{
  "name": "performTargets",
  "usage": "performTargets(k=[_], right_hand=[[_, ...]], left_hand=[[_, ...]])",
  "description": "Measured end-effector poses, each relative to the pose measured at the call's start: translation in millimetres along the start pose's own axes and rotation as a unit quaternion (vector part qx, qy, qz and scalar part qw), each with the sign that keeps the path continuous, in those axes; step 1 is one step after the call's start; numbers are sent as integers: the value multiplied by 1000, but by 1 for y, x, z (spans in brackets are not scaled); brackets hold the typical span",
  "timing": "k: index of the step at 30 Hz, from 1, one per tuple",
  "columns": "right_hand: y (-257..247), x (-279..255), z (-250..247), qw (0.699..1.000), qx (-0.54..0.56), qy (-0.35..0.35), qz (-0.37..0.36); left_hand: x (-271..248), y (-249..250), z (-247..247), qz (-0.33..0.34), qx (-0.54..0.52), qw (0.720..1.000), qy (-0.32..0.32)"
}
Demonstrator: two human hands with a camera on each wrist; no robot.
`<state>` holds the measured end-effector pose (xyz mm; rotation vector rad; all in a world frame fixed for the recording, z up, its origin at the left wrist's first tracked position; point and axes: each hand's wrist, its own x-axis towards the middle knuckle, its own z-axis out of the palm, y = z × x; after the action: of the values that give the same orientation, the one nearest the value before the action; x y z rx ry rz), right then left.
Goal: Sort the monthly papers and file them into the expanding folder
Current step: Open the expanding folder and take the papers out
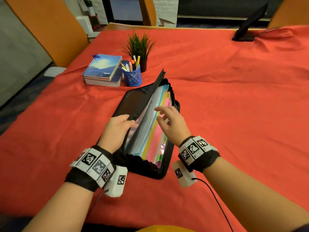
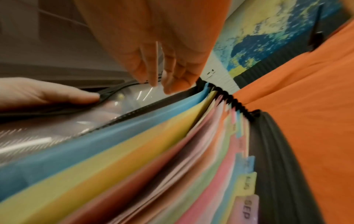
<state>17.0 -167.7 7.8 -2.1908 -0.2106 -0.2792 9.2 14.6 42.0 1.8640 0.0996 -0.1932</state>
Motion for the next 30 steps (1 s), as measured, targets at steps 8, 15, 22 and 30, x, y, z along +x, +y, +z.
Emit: performTargets(k=[8,15,22,30], right_hand=[[-2,20,28,970,-153,-102,157],[-15,28,39,951,-93,-116,272],[-21,32,19,959,-20,-71,275],[64,-33,-95,923,5,-5,385]], left_hand=[[-4,-8,-2,43,-18,997,63],[-14,-7,12,69,-13,996,62],[-9,-10,5,95,55,989,94],[-1,-16,-19,130,137,973,134]])
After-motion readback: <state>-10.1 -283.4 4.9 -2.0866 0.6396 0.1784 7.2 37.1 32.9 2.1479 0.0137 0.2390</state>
